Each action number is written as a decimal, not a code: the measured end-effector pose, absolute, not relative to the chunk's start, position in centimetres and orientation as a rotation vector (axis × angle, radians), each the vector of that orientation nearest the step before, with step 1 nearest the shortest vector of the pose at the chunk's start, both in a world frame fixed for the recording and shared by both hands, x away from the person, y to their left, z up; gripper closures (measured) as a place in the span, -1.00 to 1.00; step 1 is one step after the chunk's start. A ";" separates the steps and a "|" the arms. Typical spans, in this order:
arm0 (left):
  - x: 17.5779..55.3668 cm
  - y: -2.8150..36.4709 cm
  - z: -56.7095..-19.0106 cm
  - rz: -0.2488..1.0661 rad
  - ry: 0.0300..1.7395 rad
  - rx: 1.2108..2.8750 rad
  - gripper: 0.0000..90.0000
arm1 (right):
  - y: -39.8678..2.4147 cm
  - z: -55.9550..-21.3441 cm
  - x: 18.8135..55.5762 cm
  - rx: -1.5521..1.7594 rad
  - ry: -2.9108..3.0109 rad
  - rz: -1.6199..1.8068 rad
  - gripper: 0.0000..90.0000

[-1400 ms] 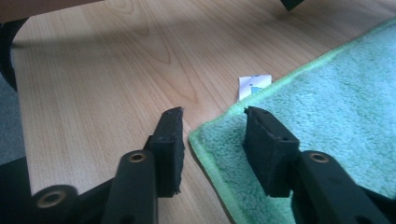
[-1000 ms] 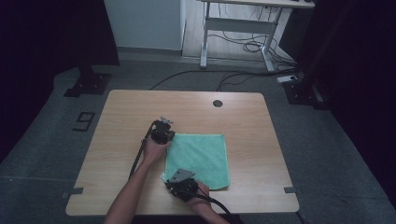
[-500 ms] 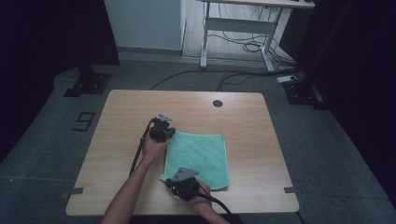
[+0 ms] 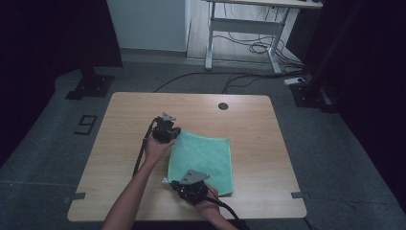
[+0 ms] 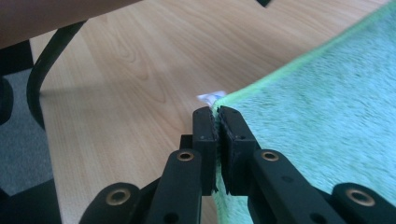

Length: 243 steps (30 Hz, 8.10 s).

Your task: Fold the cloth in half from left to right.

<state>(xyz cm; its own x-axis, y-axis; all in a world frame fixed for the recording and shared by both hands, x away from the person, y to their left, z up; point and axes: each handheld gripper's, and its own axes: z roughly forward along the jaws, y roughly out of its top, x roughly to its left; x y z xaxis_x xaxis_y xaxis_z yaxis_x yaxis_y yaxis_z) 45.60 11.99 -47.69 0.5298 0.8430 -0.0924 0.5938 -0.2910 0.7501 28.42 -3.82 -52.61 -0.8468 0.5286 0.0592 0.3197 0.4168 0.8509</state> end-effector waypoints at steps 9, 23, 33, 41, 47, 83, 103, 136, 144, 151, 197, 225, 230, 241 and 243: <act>45.4 12.9 -46.2 0.418 1.169 1.967 0.97 | -3.7 -51.0 27.5 0.734 2.379 1.489 0.90; 45.4 13.5 -46.8 0.418 1.194 1.980 0.97 | -3.1 -51.0 27.5 0.732 2.382 1.501 0.90; 44.7 12.9 -44.6 0.456 1.133 1.970 0.97 | -4.0 -49.3 26.9 0.711 2.321 1.570 0.90; 44.9 13.2 -45.9 0.425 1.181 1.983 0.97 | -4.1 -49.8 27.2 0.735 2.341 1.551 0.90; 45.1 14.3 -45.6 0.429 1.205 1.970 0.97 | -3.1 -50.1 27.6 0.729 2.369 1.551 0.90; 44.5 14.5 -43.3 0.504 1.176 1.980 0.97 | -1.8 -48.9 27.6 0.672 2.365 1.649 0.90; 46.0 12.5 -44.6 0.491 1.230 2.031 0.95 | -3.3 -49.4 27.4 0.698 2.359 1.612 0.90; 47.1 7.9 -48.2 0.433 1.205 2.110 0.95 | -7.9 -52.0 27.2 0.832 2.389 1.507 0.89; 47.5 6.7 -49.5 0.418 1.208 2.136 0.94 | -8.4 -52.5 27.3 0.851 2.401 1.481 0.89; 47.8 6.9 -49.3 0.433 1.219 2.105 0.94 | -8.9 -52.6 27.5 0.873 2.386 1.482 0.89; 48.9 4.2 -51.4 0.428 1.227 2.147 0.88 | -11.7 -54.8 28.3 1.005 2.404 1.393 0.78; 47.7 4.9 -49.6 0.421 1.176 2.131 0.29 | -15.0 -55.1 27.6 1.106 2.411 1.361 0.46; 47.1 6.1 -49.4 0.424 1.180 2.119 0.26 | -15.4 -54.3 27.6 1.110 2.360 1.374 0.35; 46.8 6.9 -51.3 0.404 1.173 2.184 0.31 | -12.5 -53.2 30.2 1.036 2.387 1.403 0.53; 46.8 7.2 -51.5 0.402 1.174 2.180 0.34 | -11.7 -53.9 30.4 1.027 2.432 1.360 0.54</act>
<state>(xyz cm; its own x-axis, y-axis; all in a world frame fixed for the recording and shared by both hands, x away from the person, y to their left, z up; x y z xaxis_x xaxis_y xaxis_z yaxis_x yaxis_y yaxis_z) 46.79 7.16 -51.50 0.5577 0.8296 -0.0256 0.6400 -0.4102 0.6497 30.41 -11.70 -53.91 -0.7477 0.6408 0.1740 0.4837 0.3461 0.8039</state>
